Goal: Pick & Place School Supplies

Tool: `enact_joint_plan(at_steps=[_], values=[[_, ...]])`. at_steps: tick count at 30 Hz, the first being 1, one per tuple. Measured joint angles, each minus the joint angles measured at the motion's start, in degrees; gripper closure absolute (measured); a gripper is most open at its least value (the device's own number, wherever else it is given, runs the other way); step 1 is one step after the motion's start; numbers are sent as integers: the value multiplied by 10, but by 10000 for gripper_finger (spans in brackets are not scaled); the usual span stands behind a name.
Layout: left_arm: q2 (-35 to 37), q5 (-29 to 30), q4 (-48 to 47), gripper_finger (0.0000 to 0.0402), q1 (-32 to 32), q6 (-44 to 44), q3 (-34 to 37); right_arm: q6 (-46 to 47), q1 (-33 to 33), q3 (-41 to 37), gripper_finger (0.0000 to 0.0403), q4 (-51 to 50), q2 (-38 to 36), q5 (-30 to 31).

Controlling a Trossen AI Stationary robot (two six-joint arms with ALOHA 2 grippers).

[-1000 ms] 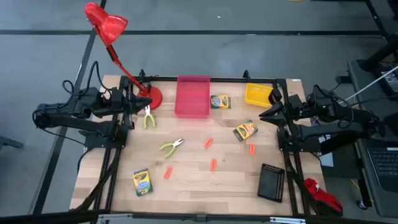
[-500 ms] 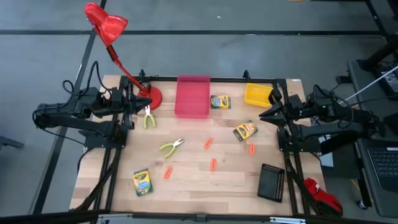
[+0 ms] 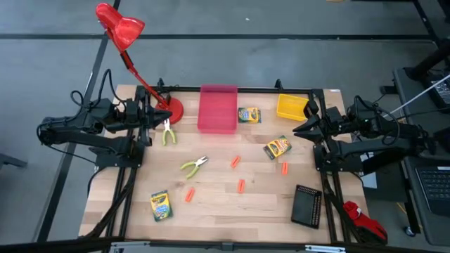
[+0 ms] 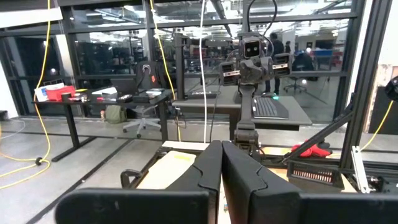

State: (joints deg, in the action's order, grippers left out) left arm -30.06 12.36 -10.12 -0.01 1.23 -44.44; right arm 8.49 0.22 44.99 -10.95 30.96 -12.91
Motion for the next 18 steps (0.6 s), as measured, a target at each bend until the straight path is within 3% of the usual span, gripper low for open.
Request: enact_joint_plan(at_steps=[14,18], values=[[0,0,0,395,0,0,0,0,0,0,346,12,1,1],[0,0,0,395,0,0,0,22,0,0,346,47,10,59]])
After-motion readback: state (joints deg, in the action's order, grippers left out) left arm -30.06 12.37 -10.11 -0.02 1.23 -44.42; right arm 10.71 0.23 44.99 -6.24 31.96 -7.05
